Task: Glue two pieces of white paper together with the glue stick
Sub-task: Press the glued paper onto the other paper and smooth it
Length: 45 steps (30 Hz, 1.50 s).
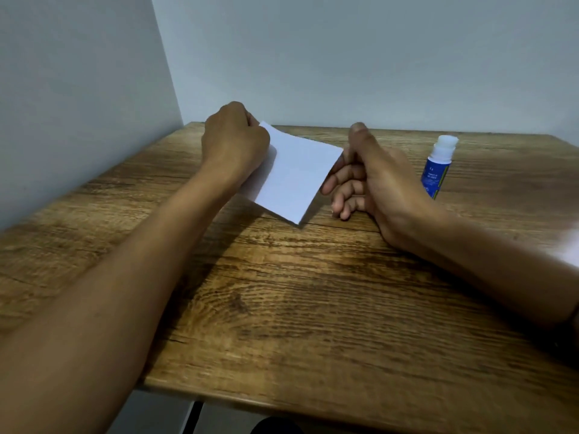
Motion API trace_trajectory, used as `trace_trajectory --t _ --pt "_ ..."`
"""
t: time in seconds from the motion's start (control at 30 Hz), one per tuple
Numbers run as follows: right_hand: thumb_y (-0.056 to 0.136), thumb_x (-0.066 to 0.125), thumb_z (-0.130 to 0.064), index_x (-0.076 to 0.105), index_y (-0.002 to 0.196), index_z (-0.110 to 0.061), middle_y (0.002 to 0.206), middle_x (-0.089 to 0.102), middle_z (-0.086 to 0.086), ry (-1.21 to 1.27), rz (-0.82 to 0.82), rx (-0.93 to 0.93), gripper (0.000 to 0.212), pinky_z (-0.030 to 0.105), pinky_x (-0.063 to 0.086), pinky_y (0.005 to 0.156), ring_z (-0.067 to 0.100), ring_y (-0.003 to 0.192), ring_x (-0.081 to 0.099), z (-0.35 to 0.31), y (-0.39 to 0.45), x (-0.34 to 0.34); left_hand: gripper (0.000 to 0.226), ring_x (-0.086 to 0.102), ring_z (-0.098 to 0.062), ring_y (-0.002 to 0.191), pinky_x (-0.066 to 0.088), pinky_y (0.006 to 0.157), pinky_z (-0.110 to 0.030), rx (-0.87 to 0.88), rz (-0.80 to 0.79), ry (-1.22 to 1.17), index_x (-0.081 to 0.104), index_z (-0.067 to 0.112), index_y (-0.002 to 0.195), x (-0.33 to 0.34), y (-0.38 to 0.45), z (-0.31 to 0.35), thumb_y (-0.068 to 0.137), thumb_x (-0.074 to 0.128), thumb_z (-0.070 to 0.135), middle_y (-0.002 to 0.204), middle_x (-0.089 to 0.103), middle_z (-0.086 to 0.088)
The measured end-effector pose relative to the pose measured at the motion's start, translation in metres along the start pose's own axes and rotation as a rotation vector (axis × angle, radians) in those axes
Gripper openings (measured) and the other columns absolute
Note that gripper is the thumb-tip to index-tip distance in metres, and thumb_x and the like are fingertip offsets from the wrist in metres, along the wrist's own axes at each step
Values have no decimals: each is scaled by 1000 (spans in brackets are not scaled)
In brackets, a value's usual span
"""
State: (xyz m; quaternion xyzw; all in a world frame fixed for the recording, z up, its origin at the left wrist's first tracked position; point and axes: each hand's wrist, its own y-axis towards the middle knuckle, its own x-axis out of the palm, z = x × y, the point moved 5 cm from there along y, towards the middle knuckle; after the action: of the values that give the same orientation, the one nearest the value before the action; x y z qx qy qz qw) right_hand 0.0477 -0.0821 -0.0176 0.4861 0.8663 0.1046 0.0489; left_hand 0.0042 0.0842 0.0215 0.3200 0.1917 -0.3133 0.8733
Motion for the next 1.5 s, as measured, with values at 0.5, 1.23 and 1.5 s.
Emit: trace_trajectory --t 0.5,1.23,1.5 --pt "83 51 -10 66 79 -17 65 61 2 -731 42 -278 17 19 36 52 8 54 48 -11 -8 -7 28 53 -30 105 39 78 -32 196 -213 289 60 7 102 12 -31 7 81 42 5 110 62 -15" --pt "92 40 -22 57 102 -2 109 49 16 -1481 -49 -399 28 43 48 71 38 82 57 -15 -36 19 25 41 -35 112 37 81 -40 415 -303 651 57 0 103 25 -63 -4 84 43 7 117 49 -19" --pt "86 51 -18 51 84 -10 74 50 1 -1099 431 -682 8 30 37 57 17 60 46 -62 -102 -45 40 50 -30 109 39 90 -34 478 -140 230 54 6 122 13 -70 28 83 44 3 118 52 -18"
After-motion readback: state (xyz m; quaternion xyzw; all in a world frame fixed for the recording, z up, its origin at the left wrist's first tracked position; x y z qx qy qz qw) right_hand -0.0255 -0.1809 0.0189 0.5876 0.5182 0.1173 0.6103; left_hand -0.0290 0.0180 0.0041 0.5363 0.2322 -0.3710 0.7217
